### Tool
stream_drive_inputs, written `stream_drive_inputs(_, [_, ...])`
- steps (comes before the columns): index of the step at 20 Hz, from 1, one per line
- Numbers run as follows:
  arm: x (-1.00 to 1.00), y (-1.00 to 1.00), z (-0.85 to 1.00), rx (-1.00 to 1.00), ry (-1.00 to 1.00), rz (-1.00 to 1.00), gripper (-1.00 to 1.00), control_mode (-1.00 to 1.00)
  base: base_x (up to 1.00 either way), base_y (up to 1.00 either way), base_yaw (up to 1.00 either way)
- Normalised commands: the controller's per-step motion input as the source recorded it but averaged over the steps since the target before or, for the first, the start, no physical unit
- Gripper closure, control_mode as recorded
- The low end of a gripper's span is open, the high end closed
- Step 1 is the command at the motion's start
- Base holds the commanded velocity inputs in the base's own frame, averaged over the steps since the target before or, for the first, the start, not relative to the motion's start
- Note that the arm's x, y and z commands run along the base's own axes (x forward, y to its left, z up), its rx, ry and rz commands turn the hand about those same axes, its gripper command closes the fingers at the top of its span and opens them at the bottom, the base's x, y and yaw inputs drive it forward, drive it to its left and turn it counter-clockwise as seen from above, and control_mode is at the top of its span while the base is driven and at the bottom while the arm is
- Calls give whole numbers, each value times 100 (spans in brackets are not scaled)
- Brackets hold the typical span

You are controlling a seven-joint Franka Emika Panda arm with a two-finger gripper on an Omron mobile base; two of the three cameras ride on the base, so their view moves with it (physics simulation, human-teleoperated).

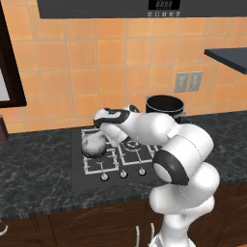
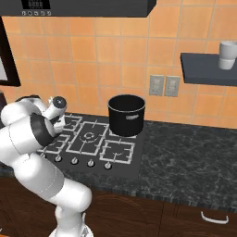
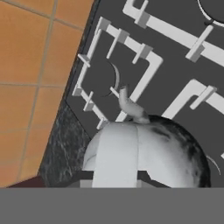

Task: Pick the kettle from the counter and place it on a stove burner. Then turn the burner on.

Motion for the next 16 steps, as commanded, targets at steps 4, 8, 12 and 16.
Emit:
stream_drive_inputs(4, [-29,-39,-15,-2,0,0,100,-100,0,0,0])
stream_drive_inputs(8, [0,-10,-35,-4,0,0,100,-100,0,0,0])
stream_drive_inputs(12, [0,0,-22,0,0,0,100,-100,0,0,0])
stream_drive_inputs(16, [0,0,-2,0,0,0,-100,-100,0,0,0])
